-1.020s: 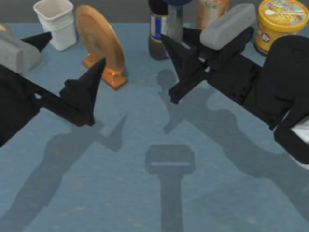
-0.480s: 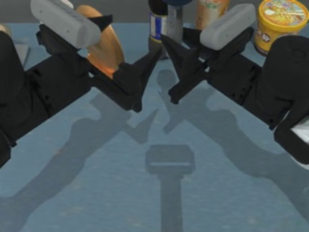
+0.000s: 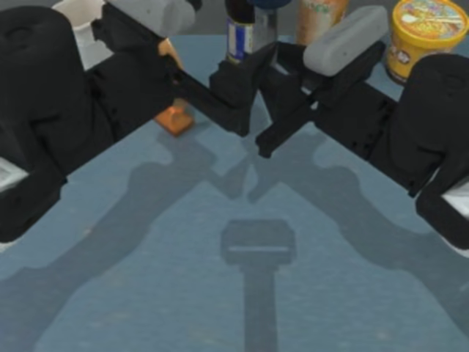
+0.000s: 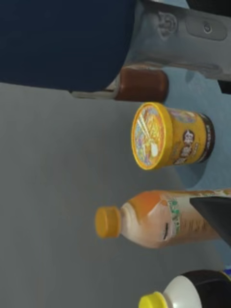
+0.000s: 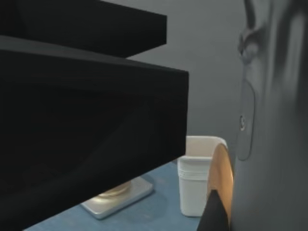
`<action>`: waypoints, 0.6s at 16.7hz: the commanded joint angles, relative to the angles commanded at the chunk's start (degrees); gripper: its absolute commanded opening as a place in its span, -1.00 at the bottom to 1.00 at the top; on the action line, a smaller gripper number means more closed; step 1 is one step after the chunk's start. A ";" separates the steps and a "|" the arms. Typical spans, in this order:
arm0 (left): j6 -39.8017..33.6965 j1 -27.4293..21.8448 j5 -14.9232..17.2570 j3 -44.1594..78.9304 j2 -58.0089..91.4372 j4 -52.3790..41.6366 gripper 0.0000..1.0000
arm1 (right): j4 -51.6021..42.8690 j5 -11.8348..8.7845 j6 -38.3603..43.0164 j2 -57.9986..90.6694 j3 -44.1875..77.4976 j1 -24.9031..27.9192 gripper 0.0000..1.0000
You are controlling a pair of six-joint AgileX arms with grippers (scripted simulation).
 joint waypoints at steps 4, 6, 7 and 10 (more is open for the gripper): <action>0.02 -1.97 -1.84 7.69 11.38 3.21 1.00 | 0.00 0.00 0.00 0.00 0.00 0.00 -1.00; 0.00 -2.55 -2.37 9.78 13.96 3.95 1.00 | 0.00 0.00 0.00 0.00 0.00 0.00 -1.00; -0.01 -2.64 -2.45 10.08 14.32 4.05 1.00 | 0.00 0.00 0.00 0.00 0.00 0.00 -1.00; -0.01 -2.64 -2.45 10.08 14.32 4.05 1.00 | 0.00 0.00 0.00 0.00 0.00 0.00 -1.00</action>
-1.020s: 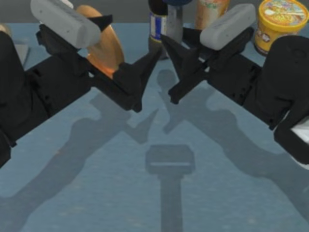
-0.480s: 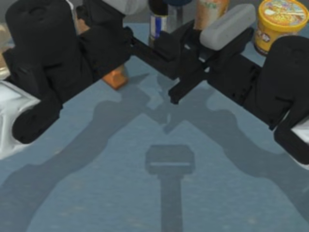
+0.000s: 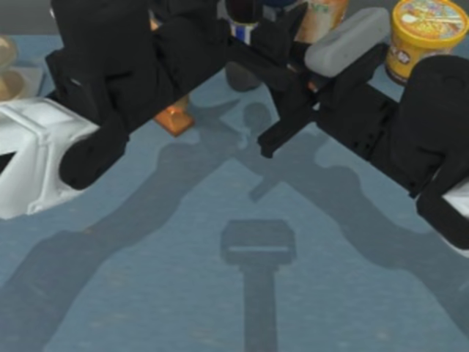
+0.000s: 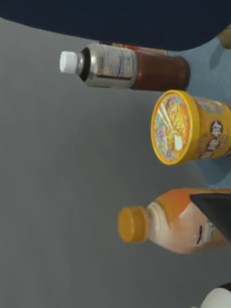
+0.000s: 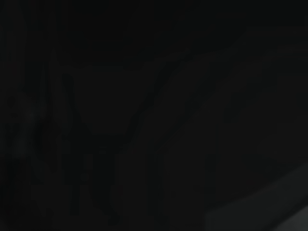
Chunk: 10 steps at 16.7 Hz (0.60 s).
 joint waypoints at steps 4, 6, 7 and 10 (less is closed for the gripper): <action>0.00 0.00 0.00 0.00 0.00 0.00 0.40 | 0.00 0.00 0.00 0.00 0.00 0.00 -1.00; 0.00 0.00 0.00 0.00 0.00 0.00 0.10 | 0.00 0.00 0.00 0.00 0.00 0.00 -1.00; 0.00 0.00 0.00 0.00 0.00 0.00 -0.06 | 0.00 0.00 0.00 0.00 0.00 0.00 -1.00; 0.00 0.00 0.00 0.00 0.00 0.00 -0.51 | 0.00 0.00 0.00 0.00 0.00 0.00 -1.00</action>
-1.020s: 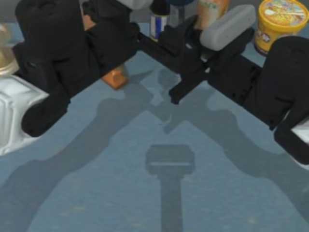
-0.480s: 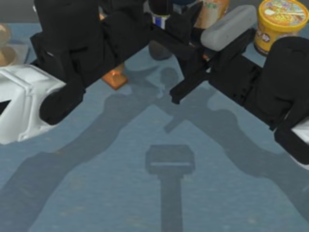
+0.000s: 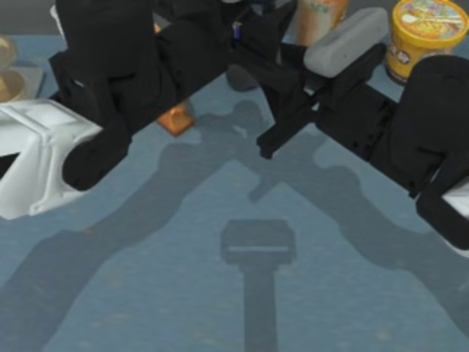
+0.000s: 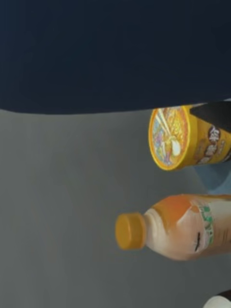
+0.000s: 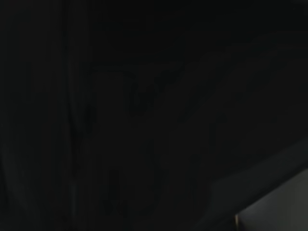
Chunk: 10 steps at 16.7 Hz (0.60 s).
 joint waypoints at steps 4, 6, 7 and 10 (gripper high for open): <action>0.00 0.00 0.00 0.00 0.00 0.00 -1.00 | 0.00 0.00 0.00 0.00 0.00 0.00 -1.00; 0.00 0.00 0.00 0.00 0.00 0.00 -1.00 | 0.00 0.00 0.00 0.00 0.00 0.00 -1.00; 0.00 0.00 0.00 0.00 0.00 0.00 -1.00 | 0.00 0.00 0.00 0.00 0.00 0.00 -1.00; 0.00 0.00 0.00 0.00 0.00 0.00 -1.00 | 0.00 0.00 0.00 0.00 0.00 0.00 -1.00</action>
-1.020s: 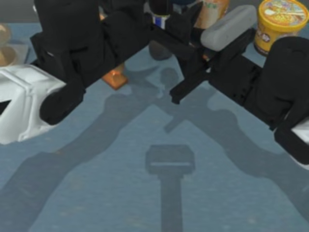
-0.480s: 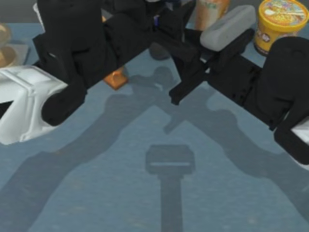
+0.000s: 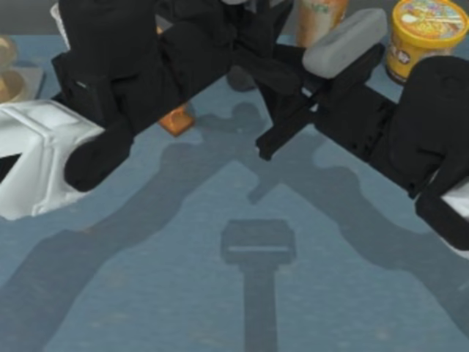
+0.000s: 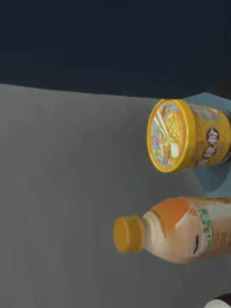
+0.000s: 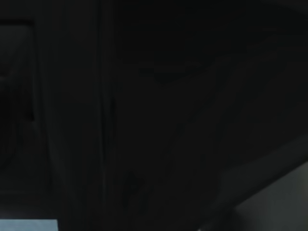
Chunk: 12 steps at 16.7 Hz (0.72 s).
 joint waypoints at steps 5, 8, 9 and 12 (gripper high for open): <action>0.00 0.00 0.00 0.00 0.00 0.00 -1.00 | 0.00 0.00 0.00 0.00 0.00 0.00 -0.55; 0.00 0.00 0.00 0.00 0.00 0.00 -1.00 | 0.00 0.00 0.00 0.00 0.00 0.00 -0.10; 0.00 0.00 0.00 0.00 0.00 0.00 -1.00 | 0.00 0.00 0.00 0.00 0.00 0.00 0.06; 0.00 0.00 0.00 0.00 0.00 0.00 -1.00 | 0.00 0.00 0.00 0.00 0.00 0.00 0.51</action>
